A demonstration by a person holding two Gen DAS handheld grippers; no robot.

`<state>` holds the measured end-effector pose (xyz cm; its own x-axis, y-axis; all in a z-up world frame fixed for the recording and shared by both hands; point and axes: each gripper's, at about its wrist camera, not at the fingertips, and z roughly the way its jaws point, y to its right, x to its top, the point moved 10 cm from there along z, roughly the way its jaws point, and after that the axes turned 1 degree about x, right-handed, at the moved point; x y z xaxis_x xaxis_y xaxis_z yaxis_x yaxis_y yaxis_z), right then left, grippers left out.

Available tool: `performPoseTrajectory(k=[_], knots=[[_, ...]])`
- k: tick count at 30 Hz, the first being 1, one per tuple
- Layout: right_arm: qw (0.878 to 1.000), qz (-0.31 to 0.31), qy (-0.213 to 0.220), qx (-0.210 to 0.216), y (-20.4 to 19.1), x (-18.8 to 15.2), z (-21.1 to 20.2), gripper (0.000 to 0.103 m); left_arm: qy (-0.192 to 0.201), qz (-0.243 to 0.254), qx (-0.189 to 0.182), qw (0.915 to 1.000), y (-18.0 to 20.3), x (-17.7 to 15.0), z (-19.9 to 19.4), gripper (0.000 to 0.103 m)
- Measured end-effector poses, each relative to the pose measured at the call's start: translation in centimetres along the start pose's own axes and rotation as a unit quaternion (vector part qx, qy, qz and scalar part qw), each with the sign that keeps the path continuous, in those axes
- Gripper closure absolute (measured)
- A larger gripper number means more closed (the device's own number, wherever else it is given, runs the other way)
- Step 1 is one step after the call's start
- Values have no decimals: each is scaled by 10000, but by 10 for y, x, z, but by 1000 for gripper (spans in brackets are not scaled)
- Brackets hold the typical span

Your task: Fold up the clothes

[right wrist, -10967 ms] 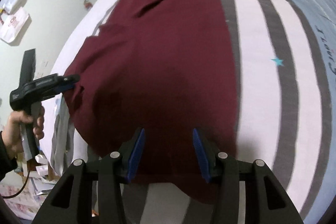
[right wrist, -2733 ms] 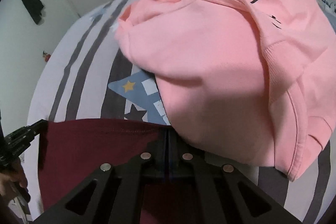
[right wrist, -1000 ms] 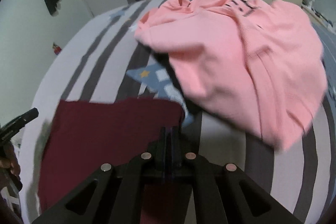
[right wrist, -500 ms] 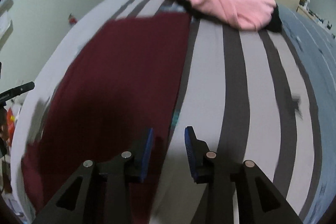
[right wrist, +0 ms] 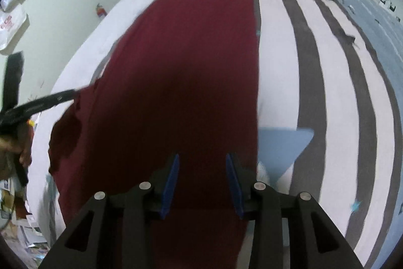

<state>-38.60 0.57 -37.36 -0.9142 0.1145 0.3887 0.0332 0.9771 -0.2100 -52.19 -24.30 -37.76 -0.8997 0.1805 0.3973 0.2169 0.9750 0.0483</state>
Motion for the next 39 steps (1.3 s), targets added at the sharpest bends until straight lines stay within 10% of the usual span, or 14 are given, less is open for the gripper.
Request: performPoseTrajectory(k=[6,11,17,22,35,39], knots=[[9996,-52,-134,-234,5,-33,12,67,100,-658,517,9964,-55,-7,-11,54],[9994,-49,-110,-316,5,-37,9,67,104,-1286,-633,9896,-53,3,-18,54],[9992,28,-105,-385,5,-33,10,63,-284,-782,-1288,9882,-16,10,-6,55],[9990,13,-116,-442,2,-35,11,60,-469,-520,-1690,9831,8,4,-9,97],[9995,-110,275,100,-49,24,10,60,-134,278,-2056,9782,81,-34,-42,97],[9978,-94,378,535,-78,47,19,60,-168,190,-2144,9764,92,-36,-39,79]])
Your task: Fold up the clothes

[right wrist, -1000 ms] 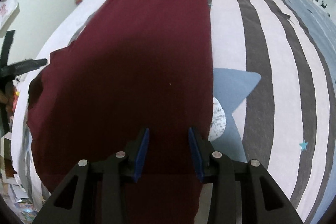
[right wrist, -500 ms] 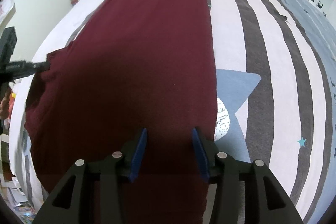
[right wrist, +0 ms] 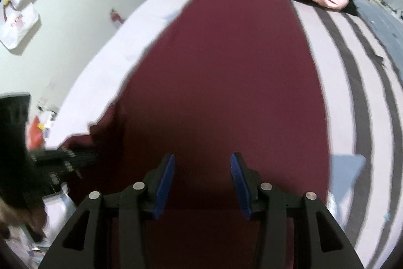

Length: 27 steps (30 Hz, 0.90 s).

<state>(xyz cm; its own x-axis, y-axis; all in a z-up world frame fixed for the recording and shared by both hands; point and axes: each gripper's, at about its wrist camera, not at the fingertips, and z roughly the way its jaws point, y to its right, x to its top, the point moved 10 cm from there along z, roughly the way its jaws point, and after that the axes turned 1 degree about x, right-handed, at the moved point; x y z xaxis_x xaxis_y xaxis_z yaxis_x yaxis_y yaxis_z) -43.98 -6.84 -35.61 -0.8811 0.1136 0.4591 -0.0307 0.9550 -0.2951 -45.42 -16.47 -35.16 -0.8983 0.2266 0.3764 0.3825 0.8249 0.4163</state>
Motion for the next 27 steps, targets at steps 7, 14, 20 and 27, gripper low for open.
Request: performPoseTrajectory(k=[7,14,20,27], knots=[[9974,-33,-27,719,-41,23,24,60,47,-242,38,9997,-18,-15,-14,65],[9940,-281,-313,1014,-72,11,49,60,437,-412,177,9980,-44,-9,-50,64],[9941,-161,-528,929,-65,-9,60,60,687,-762,508,9934,-94,14,-57,64],[9937,-128,-511,989,-61,-8,59,60,5,199,515,9985,-85,17,-20,65]])
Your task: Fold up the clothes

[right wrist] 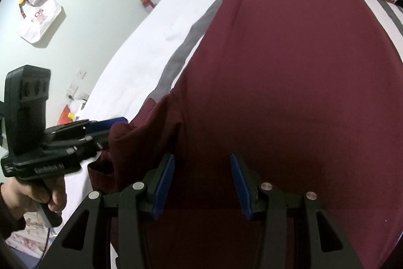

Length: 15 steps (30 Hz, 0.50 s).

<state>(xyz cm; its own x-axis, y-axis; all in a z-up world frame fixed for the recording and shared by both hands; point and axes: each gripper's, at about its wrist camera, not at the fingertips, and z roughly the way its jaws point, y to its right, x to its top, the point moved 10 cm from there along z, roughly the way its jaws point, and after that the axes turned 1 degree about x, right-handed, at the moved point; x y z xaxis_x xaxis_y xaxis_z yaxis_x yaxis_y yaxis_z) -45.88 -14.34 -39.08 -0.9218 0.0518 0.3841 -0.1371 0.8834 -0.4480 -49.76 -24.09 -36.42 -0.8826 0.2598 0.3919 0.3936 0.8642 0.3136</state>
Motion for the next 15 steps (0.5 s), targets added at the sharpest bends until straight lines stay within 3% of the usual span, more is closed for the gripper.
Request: performPoseTrajectory(k=[3,6,12,15], knots=[[10000,35,2,30,3,5,4,60,-74,286,34,9996,8,-3,5,65],[10000,54,12,39,6,8,7,60,55,270,-40,9996,9,3,6,65],[10000,53,7,50,11,11,9,60,-13,379,-495,9981,18,8,11,65],[10000,72,6,51,12,11,10,60,-127,477,-540,9973,21,7,15,65]])
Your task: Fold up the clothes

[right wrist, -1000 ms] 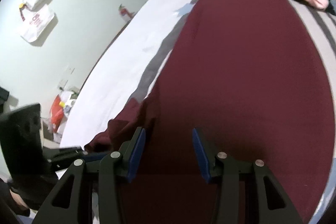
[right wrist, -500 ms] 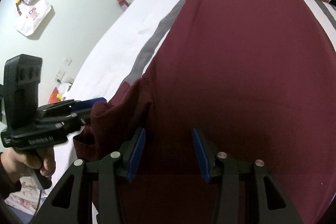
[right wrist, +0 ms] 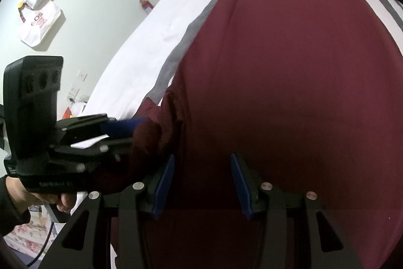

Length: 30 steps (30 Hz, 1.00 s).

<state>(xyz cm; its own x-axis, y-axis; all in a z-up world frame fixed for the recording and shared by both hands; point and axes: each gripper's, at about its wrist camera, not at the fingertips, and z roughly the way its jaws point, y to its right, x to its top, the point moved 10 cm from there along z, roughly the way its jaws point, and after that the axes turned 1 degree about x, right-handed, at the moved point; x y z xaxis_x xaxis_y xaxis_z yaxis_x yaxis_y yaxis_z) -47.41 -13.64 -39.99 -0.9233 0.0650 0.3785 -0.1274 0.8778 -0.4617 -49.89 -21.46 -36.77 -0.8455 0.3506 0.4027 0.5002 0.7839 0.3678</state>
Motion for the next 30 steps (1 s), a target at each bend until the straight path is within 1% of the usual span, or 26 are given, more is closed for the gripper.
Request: performPoseTrajectory(k=[2,3,4,6,9,12,14,15,16,17,18,21,23,24,26,28,29,30], knots=[[10000,11,0,-2,1,0,0,60,17,15,-29,10000,1,3,2,73],[10000,22,3,0,2,1,1,60,28,44,-30,10000,3,1,0,88],[10000,33,7,4,2,1,1,60,34,66,-24,10000,4,-1,-2,100],[10000,42,11,0,3,1,1,60,64,71,-27,10000,3,-4,-8,101],[10000,18,12,-22,3,1,0,60,233,-185,28,9996,-2,2,-11,102],[10000,24,8,-35,2,0,-2,60,518,-627,414,9958,-30,4,-31,102],[10000,1,-3,-60,2,0,-1,60,696,-982,712,9902,-56,4,-45,102],[10000,20,10,-78,-2,3,2,60,735,-1105,767,9882,-65,3,-49,102],[9999,58,27,-105,-9,8,7,60,725,-1150,943,9862,-73,3,-51,102],[9999,51,23,-124,-10,8,8,60,703,-1178,1177,9835,-81,3,-52,102],[9999,48,18,-143,-9,7,7,60,678,-1230,1333,9811,-88,2,-54,102],[9998,42,15,-171,-8,6,8,60,736,-1637,1360,9743,-107,-2,-63,102],[9998,27,19,-182,-9,8,13,60,710,-1669,1282,9750,-105,-4,-64,102],[9998,27,21,-186,-9,9,14,60,671,-1701,1194,9759,-101,-4,-60,101],[9998,26,23,-191,-9,8,13,60,543,-1797,868,9784,-92,-11,-59,93],[9998,14,24,-189,0,-1,5,60,464,-1789,660,9806,-80,-18,-61,75],[9998,8,25,-190,3,-3,2,60,435,-1760,583,9817,-74,-24,-63,70],[9998,2,26,-192,3,-3,3,60,415,-1741,526,9824,-70,-27,-63,62]])
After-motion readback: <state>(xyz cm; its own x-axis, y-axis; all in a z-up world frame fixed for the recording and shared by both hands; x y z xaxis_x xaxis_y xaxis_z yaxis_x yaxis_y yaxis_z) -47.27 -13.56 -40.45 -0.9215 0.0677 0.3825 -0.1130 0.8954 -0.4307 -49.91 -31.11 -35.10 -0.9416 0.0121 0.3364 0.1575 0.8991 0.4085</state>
